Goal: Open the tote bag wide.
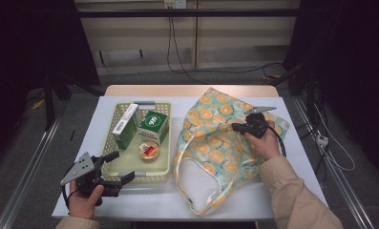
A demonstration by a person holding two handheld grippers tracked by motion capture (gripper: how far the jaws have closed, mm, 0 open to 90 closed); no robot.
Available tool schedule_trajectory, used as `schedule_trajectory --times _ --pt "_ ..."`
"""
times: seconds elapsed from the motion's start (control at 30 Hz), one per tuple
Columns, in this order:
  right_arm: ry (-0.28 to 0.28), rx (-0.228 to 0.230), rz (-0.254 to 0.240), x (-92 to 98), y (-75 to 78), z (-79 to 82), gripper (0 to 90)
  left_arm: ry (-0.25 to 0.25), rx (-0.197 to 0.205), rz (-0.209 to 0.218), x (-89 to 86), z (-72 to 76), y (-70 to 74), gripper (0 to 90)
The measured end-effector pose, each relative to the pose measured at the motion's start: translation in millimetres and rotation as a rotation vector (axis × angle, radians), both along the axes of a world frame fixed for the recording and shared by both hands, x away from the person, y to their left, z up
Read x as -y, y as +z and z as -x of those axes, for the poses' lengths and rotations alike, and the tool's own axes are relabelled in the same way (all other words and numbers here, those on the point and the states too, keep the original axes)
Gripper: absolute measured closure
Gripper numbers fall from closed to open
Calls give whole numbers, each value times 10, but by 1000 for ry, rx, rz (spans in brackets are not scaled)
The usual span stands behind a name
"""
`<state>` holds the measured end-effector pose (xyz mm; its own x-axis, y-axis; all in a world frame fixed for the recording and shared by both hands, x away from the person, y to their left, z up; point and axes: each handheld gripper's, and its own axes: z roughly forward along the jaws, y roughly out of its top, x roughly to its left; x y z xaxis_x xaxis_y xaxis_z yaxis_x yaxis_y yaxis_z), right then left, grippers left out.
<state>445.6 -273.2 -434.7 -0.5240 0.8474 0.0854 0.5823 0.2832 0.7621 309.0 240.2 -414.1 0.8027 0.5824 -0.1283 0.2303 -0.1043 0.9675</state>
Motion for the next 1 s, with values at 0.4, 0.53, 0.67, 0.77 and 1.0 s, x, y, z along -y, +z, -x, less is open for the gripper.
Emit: schedule_trajectory --times 0.4,0.53,0.67,0.77,1.0 --pt "10 -26 75 -36 -185 -50 873 -3 -3 -5 8 -4 -8 45" --pt "22 -31 112 -54 -250 -21 859 -4 -5 1 14 0 -5 45" --pt "20 -35 120 -58 -232 -7 790 -3 -2 2 15 1 0 44" --pt "31 -24 118 -88 -192 19 739 -2 -4 3 12 2 1 45" --pt "57 -5 79 -207 -128 104 481 -5 -3 0 22 0 1 45"
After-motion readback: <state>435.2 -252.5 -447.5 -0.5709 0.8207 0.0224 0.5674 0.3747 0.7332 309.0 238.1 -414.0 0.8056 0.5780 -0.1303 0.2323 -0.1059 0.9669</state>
